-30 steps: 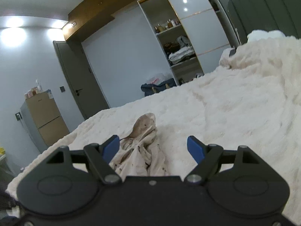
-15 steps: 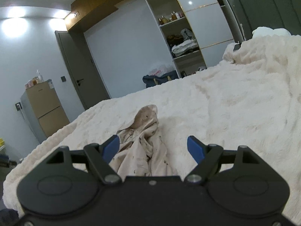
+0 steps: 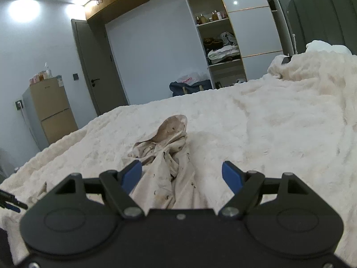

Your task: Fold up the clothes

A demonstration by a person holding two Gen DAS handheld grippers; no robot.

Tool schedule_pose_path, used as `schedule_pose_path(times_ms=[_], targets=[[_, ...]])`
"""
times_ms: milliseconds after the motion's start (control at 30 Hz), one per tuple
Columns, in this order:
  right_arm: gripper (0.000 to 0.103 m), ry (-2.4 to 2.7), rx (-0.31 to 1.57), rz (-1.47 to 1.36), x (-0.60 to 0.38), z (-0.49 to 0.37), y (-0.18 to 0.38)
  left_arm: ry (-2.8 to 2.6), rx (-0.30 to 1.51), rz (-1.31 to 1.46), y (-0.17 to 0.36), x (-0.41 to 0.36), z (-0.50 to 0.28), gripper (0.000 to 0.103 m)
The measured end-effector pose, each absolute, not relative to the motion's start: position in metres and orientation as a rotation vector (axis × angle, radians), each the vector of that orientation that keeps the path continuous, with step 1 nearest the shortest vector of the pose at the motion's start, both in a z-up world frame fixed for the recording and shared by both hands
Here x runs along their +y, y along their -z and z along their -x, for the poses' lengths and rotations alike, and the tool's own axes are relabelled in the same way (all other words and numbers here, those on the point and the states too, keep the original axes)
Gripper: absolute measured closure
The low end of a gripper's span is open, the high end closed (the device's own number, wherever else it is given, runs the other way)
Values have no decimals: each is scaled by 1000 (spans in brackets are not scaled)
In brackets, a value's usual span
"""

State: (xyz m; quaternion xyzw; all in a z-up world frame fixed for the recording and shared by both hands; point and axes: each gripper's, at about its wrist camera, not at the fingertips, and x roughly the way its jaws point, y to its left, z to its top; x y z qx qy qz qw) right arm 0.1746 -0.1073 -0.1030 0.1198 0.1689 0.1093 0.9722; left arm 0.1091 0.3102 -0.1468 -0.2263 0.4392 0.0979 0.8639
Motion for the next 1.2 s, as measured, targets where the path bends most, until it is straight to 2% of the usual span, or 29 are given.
schedule_pose_path(times_ms=[100, 167, 200, 233, 267, 400, 500, 533, 633, 767, 833, 867, 933, 1133, 1200], targets=[[25, -213, 344, -207, -101, -175, 105, -266, 875, 767, 173, 332, -118, 24], [25, -210, 328, -167, -94, -172, 104, -320, 833, 900, 187, 342, -119, 30], [25, -208, 319, -153, -92, -171, 103, -342, 804, 902, 186, 343, -119, 62], [25, -207, 311, -141, -90, -171, 102, -364, 774, 903, 184, 344, -120, 102], [25, -207, 306, -140, -89, -170, 102, -376, 760, 885, 180, 344, -121, 98], [25, -210, 304, -149, -87, -173, 101, -397, 654, 586, 112, 342, -135, 100], [25, -216, 310, -140, -85, -173, 102, -360, 592, 353, 42, 345, -151, 100], [25, -219, 311, -135, -84, -174, 102, -345, 588, 353, 22, 353, -156, 100], [25, -225, 307, -127, -81, -174, 101, -304, 576, 565, -21, 389, -165, 99], [25, -238, 319, -111, -75, -178, 103, -365, 519, 920, -33, 447, -167, 98], [25, -242, 322, -85, -70, -179, 105, -449, 488, 992, -30, 462, -162, 96], [25, -243, 320, -77, -69, -179, 105, -493, 504, 968, -28, 466, -161, 92], [25, -246, 311, -47, -65, -179, 105, -563, 566, 869, -22, 471, -161, 63], [25, -267, 302, 19, -54, -177, 108, -480, 732, 525, 23, 440, -152, 41], [25, -280, 316, 21, -51, -179, 110, -433, 788, 366, 35, 425, -148, 40]])
